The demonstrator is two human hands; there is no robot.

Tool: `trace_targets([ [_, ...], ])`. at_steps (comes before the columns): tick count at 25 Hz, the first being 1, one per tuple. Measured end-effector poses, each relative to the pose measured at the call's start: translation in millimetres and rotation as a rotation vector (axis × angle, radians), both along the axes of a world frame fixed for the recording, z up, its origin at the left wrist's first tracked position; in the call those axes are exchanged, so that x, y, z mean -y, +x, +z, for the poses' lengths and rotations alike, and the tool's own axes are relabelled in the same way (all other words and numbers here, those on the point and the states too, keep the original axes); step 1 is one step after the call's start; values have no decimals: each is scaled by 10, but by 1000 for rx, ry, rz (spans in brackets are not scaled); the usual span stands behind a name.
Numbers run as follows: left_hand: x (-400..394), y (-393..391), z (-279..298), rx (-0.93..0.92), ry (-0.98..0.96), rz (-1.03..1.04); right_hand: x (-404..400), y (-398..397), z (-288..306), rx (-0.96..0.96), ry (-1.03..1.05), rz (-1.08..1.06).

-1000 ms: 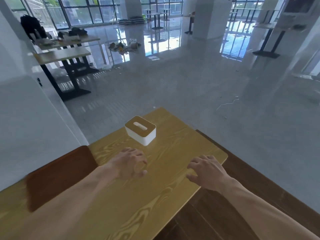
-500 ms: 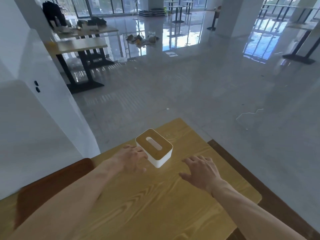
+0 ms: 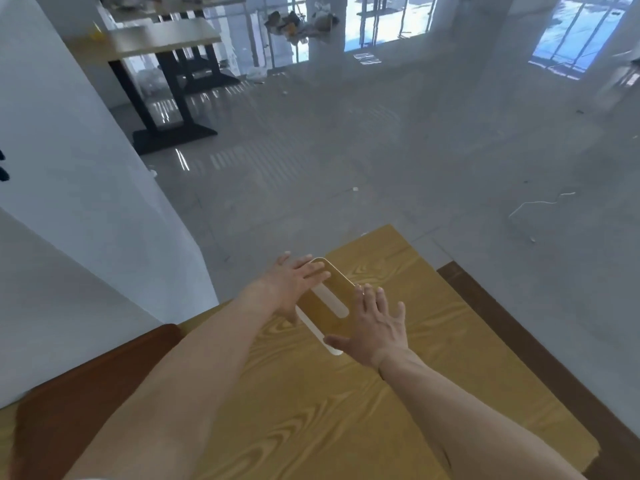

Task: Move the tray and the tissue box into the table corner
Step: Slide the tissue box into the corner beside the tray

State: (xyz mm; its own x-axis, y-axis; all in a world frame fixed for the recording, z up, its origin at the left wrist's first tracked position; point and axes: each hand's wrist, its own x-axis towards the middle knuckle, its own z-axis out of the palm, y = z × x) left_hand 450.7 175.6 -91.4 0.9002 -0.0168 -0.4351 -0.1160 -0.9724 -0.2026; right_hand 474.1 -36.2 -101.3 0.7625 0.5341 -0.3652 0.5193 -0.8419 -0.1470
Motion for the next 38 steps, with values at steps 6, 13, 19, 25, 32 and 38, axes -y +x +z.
trace_targets([
  [6, -9, 506, -201, -111, 113, -135, -323, 130, -281, -140, -66, -98],
  [13, -6, 628, -345, -167, 118, -160, -426, 120, -441, -120, -6, -160],
  [19, 61, 186, -263, -49, 18, -38, -283, 212, -287, 9, -15, 103],
  [25, 438, -512, -81, 96, -39, 198, -51, 14, 72, 119, -83, 353],
  [32, 847, -1413, 351, 220, -58, 374, 224, -540, 517, 204, 30, 560],
  [38, 1368, -2282, 591, 288, -79, 506, 573, -1115, 702, 262, 139, 728],
])
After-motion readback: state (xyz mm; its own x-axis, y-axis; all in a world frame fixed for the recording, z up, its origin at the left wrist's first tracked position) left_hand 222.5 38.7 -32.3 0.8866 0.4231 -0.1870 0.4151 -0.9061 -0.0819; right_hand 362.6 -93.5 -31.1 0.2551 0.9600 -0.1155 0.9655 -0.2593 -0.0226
